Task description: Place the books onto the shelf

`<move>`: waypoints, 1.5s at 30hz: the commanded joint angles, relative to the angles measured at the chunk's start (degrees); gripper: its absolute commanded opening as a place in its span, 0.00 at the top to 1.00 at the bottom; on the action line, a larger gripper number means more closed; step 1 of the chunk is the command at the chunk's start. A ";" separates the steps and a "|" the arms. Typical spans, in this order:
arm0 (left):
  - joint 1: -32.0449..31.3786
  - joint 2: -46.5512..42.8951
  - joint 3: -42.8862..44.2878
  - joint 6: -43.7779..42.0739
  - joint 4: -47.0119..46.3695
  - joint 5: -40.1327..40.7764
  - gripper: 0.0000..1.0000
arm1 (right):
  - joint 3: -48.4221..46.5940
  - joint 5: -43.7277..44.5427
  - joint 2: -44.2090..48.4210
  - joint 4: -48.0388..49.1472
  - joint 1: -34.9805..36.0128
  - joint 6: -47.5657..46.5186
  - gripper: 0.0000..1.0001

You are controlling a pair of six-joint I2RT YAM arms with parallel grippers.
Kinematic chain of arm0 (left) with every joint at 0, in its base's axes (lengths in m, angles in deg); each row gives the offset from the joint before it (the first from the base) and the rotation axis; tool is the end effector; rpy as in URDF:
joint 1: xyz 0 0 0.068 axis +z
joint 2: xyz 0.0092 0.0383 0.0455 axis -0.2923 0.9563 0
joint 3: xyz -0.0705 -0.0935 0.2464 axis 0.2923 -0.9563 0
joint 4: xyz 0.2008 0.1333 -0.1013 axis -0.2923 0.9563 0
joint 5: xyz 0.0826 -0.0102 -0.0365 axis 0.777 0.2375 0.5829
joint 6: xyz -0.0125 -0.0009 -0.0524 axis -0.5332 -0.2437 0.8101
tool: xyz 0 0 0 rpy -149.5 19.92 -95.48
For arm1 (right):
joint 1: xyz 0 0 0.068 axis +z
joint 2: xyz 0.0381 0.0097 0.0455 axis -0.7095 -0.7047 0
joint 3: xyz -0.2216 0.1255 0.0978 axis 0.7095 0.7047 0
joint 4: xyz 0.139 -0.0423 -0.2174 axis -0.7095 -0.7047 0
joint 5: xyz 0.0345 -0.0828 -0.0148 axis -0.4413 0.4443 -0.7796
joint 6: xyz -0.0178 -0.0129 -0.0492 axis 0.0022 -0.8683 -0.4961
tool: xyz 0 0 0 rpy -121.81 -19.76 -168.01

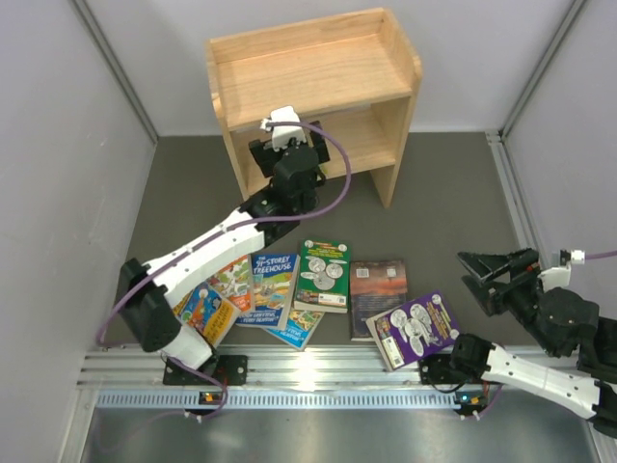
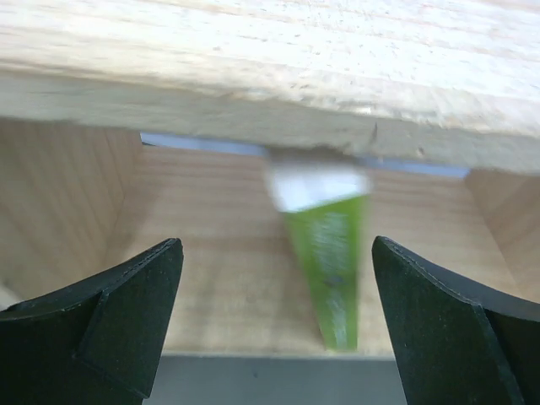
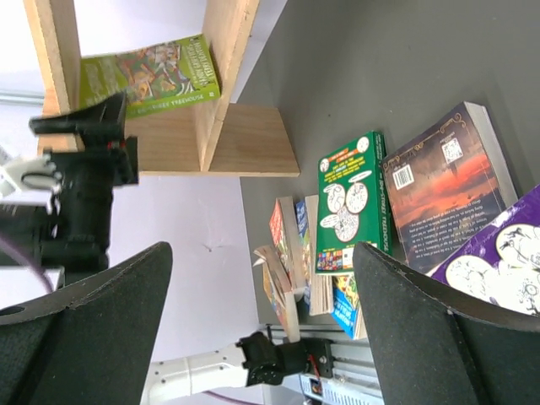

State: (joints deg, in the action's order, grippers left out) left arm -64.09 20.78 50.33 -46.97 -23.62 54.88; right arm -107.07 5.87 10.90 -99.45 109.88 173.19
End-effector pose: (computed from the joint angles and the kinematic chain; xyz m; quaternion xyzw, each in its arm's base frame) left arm 0.2687 -0.2442 0.4014 -0.1530 0.6941 -0.0026 0.7034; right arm 0.0163 -0.0228 0.3436 0.3515 0.7086 0.4384 0.4269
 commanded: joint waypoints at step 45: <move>-0.72 -13.10 -2.13 -6.25 22.01 -0.19 0.04 | -3.97 -12.99 -14.22 14.15 2.11 -22.58 0.10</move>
State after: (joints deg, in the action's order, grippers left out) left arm -65.00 4.93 45.94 -38.75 -5.74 47.23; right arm -108.90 -5.56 -1.62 -88.30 111.08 152.73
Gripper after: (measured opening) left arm 0.966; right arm 0.900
